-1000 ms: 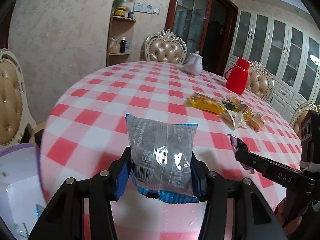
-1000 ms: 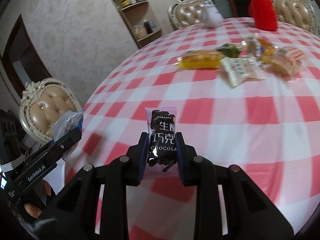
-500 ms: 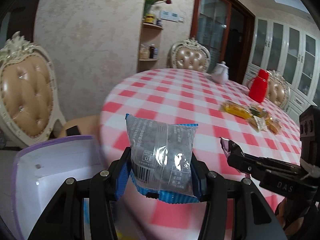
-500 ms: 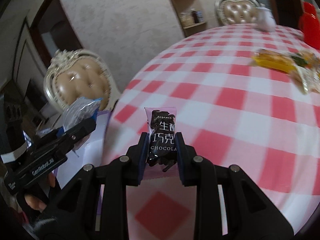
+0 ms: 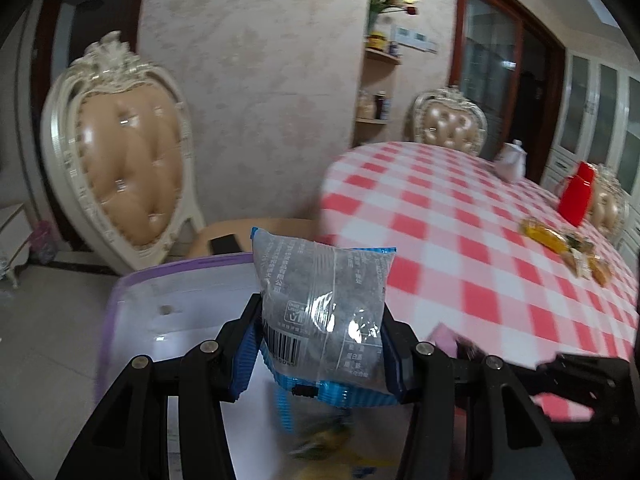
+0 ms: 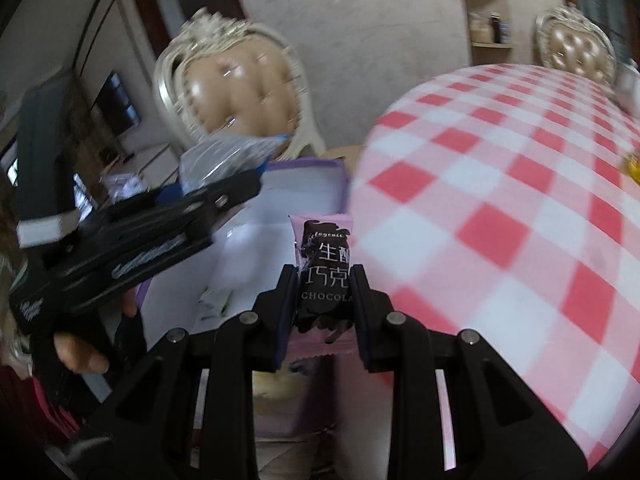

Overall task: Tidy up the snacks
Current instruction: 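Carry the chocolate bar and blue-trim bag to the white box and open both grippers, then return both tools to the table and grasp the white cookie packet with the left gripper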

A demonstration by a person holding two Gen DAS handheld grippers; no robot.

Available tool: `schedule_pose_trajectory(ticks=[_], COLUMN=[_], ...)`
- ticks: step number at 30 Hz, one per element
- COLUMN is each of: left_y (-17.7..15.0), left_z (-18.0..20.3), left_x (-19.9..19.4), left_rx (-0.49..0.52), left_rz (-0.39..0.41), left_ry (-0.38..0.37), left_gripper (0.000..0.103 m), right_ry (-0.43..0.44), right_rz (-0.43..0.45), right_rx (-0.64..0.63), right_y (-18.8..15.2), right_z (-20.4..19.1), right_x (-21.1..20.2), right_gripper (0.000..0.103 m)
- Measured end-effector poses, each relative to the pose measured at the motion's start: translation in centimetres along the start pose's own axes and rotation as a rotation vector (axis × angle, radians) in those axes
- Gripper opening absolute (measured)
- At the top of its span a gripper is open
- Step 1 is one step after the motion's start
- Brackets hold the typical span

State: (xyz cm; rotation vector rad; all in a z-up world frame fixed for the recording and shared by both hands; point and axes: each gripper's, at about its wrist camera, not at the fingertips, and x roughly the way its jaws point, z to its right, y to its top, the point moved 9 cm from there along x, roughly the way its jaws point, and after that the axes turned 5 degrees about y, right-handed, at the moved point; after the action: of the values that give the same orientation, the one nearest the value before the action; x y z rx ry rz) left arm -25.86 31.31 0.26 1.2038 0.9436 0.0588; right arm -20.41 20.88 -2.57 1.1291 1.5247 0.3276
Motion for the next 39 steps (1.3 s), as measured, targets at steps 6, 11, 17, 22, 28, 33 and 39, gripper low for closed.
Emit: schedule_pose_trajectory(ticks=[6,11,17,22,28,33,39], left_y=[0.0,0.1,0.8,0.8,1.3,1.0,-0.9], left_z=[-4.6,-7.2,-7.7,-5.5,0.9,10.4,25.4], left_x=[0.3,0.2,-1.0,-0.6,-0.9,-0.7,0.4], left_rx=[-0.054,-0.1,-0.092,-0.055,0.038,0.123,0.239], left_rz=[0.002,0.013,0.064,0.044,0.043,0.005,-0.116], left_ry=[0.094,0.182,0.23,0.206,0.132,-0.063,-0.359], left_gripper=[0.053,0.066,0.083,0.084,0.084,0.085,0.085], right_ry=[0.032,0.088,0.106,0.07,-0.071,-0.261,-0.486], right_rz=[-0.057,-0.095,-0.071,-0.03,0.066,0.118,0.155], right_rx=[-0.083,-0.12,-0.093,-0.031,0.052,0.115,0.332], right_y=[-0.9,-1.9,-1.7,-0.9,0.3,-0.6,-4.7], right_z=[-3.9,-6.4,-6.2,-3.3,3.7,12.0,25.4], right_x=[2.6,4.0,3.5,1.5,-4.0,-11.0,-20.4], right_gripper=[0.031,0.034,0.061,0.065,0.08,0.088,0.088])
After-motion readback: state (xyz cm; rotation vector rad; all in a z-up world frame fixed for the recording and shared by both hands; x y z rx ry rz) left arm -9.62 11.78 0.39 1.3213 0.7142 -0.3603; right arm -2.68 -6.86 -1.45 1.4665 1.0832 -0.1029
